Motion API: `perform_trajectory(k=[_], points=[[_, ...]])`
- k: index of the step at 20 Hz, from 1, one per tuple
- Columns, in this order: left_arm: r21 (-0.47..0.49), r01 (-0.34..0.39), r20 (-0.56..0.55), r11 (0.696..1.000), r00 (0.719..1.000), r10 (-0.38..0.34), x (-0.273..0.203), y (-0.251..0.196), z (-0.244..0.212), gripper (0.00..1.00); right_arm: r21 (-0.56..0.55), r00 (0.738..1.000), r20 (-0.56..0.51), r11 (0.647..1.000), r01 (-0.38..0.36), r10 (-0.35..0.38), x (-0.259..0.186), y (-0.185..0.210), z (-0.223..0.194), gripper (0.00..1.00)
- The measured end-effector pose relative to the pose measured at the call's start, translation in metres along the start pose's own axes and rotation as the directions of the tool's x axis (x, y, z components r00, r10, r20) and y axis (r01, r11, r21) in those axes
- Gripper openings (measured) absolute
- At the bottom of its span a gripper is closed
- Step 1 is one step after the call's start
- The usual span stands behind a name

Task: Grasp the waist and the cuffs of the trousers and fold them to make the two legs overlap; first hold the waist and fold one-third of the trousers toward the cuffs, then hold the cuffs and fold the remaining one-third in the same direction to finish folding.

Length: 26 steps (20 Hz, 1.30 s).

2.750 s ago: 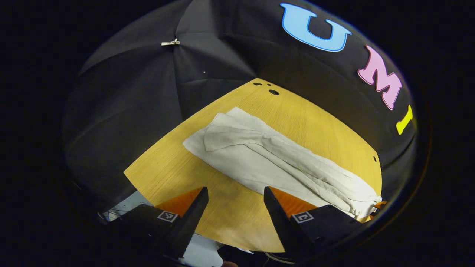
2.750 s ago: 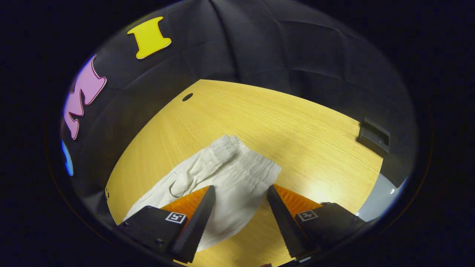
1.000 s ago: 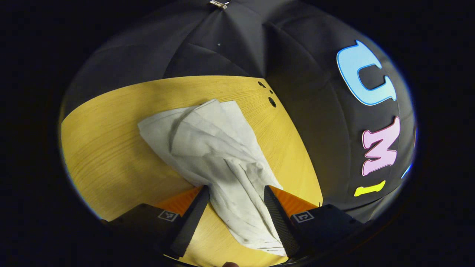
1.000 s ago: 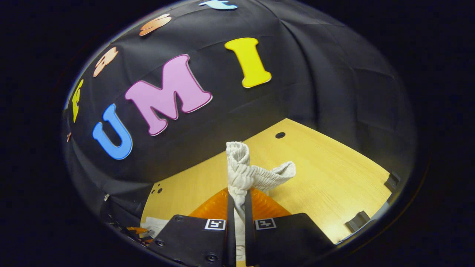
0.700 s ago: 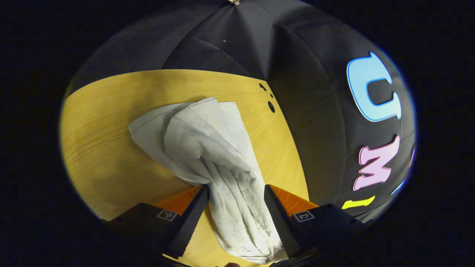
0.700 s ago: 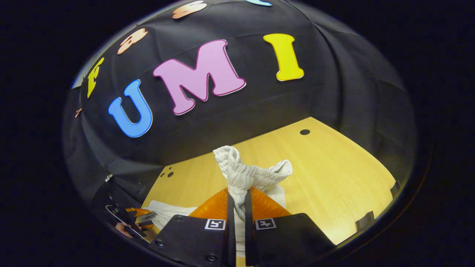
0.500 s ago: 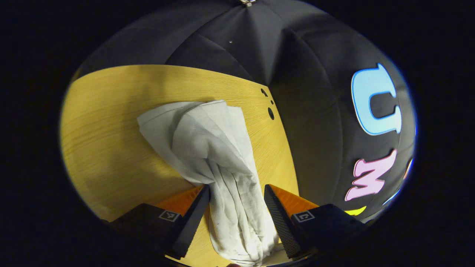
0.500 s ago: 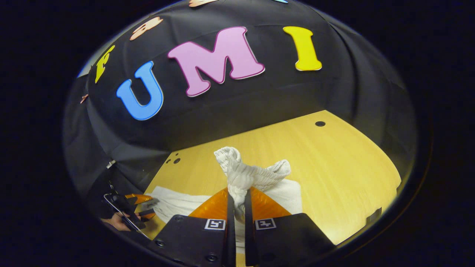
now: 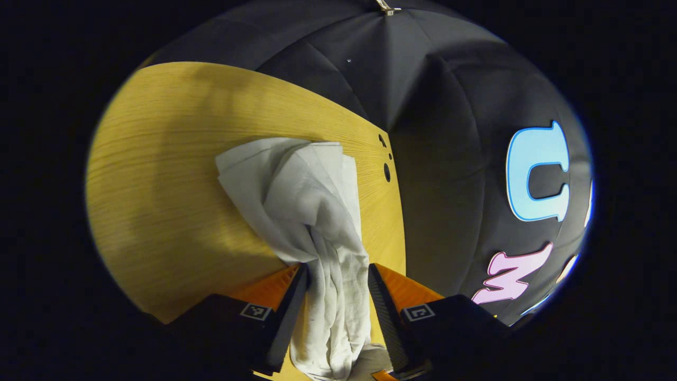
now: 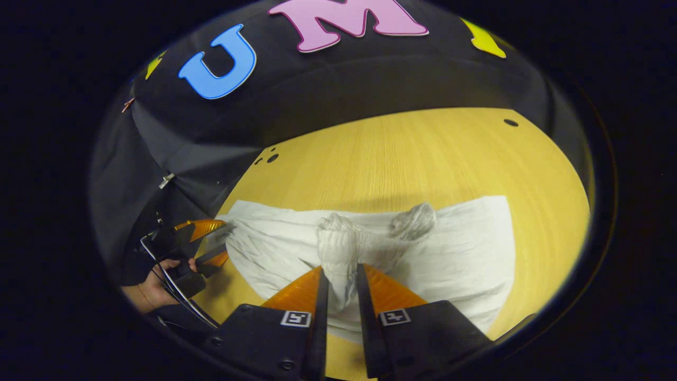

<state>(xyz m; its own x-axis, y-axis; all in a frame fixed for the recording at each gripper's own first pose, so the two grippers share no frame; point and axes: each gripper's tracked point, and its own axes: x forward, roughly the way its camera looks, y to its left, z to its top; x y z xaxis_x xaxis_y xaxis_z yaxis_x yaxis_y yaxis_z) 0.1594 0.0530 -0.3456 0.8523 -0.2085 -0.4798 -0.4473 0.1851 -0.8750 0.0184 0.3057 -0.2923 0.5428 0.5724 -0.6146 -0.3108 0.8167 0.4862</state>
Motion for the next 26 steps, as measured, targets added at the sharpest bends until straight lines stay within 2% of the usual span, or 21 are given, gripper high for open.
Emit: perform_trajectory(k=[1,3,4,5,6,7,11,13,15,16,20,26], points=[[0.003,-0.002,-0.004,1.000,1.000,0.002,0.000,-0.001,0.001,0.76,0.032,0.999,-0.026,0.999,-0.026,0.027,0.001,0.007,-0.009,0.45],[0.009,-0.016,-0.009,1.000,1.000,0.016,0.003,-0.001,0.001,0.78,0.095,0.991,-0.096,0.992,-0.085,0.094,0.001,0.022,-0.028,0.58],[0.014,-0.032,-0.016,0.999,0.999,0.032,0.009,0.000,-0.001,0.73,0.130,0.982,-0.125,0.984,-0.122,0.138,-0.004,0.032,-0.038,0.51],[0.016,-0.034,-0.019,0.999,0.999,0.035,0.010,0.000,0.000,0.72,0.153,0.980,-0.127,0.979,-0.134,0.154,-0.008,0.038,-0.040,0.67],[0.016,-0.039,-0.020,0.999,0.999,0.039,0.010,0.000,0.000,0.63,0.163,0.982,-0.115,0.978,-0.131,0.150,-0.009,0.035,-0.039,0.68],[0.012,-0.043,-0.023,0.999,0.999,0.043,0.010,0.002,0.001,0.64,0.175,0.984,-0.102,0.977,-0.125,0.145,-0.012,0.032,-0.041,0.68],[0.001,-0.039,-0.036,0.999,0.999,0.039,0.011,0.003,0.001,0.52,0.228,0.991,-0.070,0.969,-0.094,0.113,-0.035,0.007,-0.037,0.68],[-0.001,-0.065,-0.048,0.998,0.997,0.065,0.012,0.012,-0.001,0.47,0.249,0.996,-0.044,0.966,-0.065,0.078,-0.052,-0.014,-0.033,0.68],[-0.016,-0.079,-0.037,0.997,0.996,0.078,0.011,0.015,0.001,0.24,0.271,0.999,-0.020,0.962,-0.035,0.042,-0.068,-0.037,-0.031,0.68],[-0.011,-0.084,-0.031,0.996,0.996,0.083,0.011,0.014,-0.001,0.08,0.285,1.000,-0.009,0.958,-0.023,0.026,-0.075,-0.046,-0.029,0.68],[0.117,-0.103,-0.019,0.988,0.994,0.106,0.006,0.006,-0.005,0.06,0.324,1.000,0.019,0.946,0.015,-0.023,-0.088,-0.074,-0.022,0.68],[0.065,-0.019,0.033,0.998,0.999,0.017,-0.031,-0.018,-0.007,0.05,0.360,0.997,0.068,0.933,0.016,-0.043,-0.097,-0.096,-0.006,0.68]])
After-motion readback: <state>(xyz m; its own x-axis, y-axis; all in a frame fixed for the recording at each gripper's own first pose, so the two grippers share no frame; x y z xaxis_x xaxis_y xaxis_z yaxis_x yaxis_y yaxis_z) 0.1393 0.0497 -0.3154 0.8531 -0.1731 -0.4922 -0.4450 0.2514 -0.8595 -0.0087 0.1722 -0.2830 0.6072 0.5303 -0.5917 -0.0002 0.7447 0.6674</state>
